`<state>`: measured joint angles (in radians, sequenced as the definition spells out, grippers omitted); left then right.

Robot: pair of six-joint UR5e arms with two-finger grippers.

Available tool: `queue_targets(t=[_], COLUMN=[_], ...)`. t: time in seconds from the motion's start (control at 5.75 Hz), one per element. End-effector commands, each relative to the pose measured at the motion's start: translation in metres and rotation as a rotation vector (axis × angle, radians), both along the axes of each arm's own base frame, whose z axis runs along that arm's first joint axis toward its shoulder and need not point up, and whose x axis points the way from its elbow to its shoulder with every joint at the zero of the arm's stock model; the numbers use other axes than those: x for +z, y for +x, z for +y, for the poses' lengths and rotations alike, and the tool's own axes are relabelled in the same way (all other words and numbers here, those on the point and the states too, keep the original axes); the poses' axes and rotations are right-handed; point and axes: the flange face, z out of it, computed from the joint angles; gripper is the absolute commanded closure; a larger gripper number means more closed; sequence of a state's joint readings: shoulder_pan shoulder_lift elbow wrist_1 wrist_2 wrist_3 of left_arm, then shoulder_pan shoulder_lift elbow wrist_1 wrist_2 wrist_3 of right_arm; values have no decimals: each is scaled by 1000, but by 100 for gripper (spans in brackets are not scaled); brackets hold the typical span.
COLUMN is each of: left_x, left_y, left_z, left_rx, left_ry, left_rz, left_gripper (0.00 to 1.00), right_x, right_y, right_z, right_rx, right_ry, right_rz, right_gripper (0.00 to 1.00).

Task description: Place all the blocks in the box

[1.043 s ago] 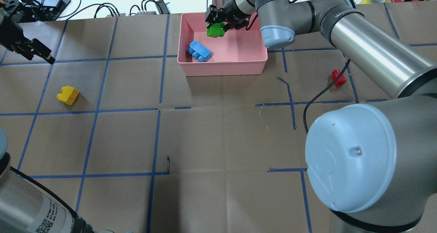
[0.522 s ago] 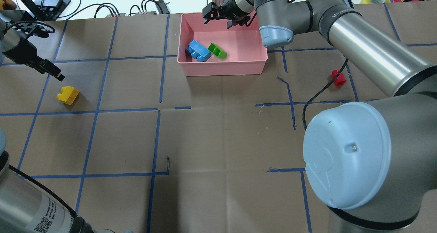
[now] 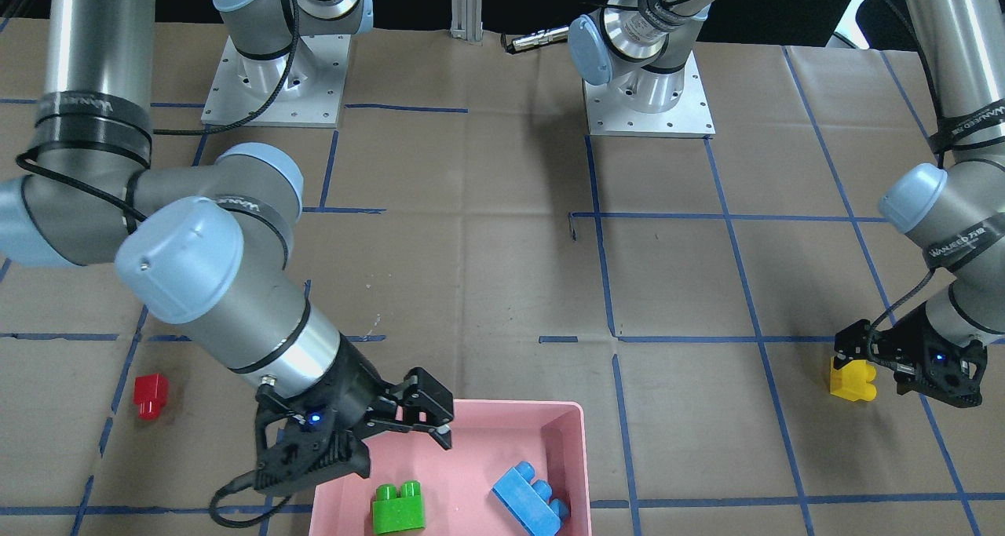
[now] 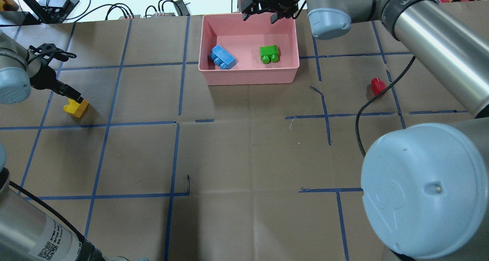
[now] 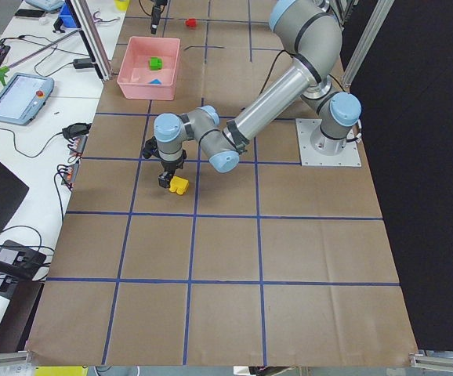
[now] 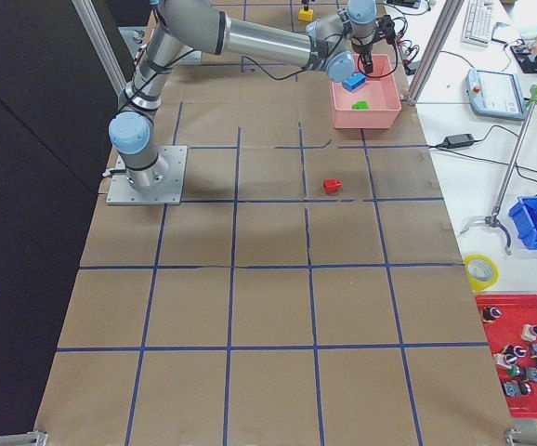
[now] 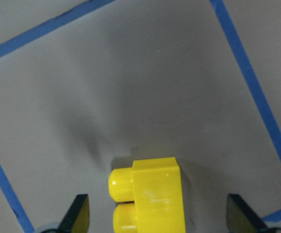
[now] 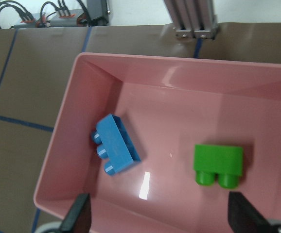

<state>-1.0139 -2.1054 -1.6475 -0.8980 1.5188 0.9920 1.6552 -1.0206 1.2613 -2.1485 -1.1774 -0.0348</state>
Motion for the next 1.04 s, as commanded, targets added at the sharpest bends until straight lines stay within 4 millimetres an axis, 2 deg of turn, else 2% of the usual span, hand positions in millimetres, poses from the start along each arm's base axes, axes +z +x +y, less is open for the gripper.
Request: queue_targets(t=[0.0, 0.17, 0.35, 0.52, 0.7, 0.87], left_x=[-24, -35, -40, -40, -41, -40], left_y=[10, 13, 13, 13, 13, 13], left_z=[6, 8, 8, 9, 9, 8], left_rx=[18, 25, 29, 26, 25, 25], left_ry=[17, 33, 39, 39, 41, 37], left_rz=[11, 23, 27, 29, 30, 28], left_gripper=[1, 2, 3, 12, 22, 36], right_x=[69, 95, 82, 68, 42, 2], right_y=[-99, -136, -171, -221, -234, -259], right_z=[29, 52, 62, 54, 46, 46], right_rx=[26, -26, -5, 71, 71, 31], right_ry=[20, 66, 201, 207, 200, 174], right_rz=[254, 386, 413, 426, 431, 436], right_gripper=[0, 0, 0, 0, 1, 1])
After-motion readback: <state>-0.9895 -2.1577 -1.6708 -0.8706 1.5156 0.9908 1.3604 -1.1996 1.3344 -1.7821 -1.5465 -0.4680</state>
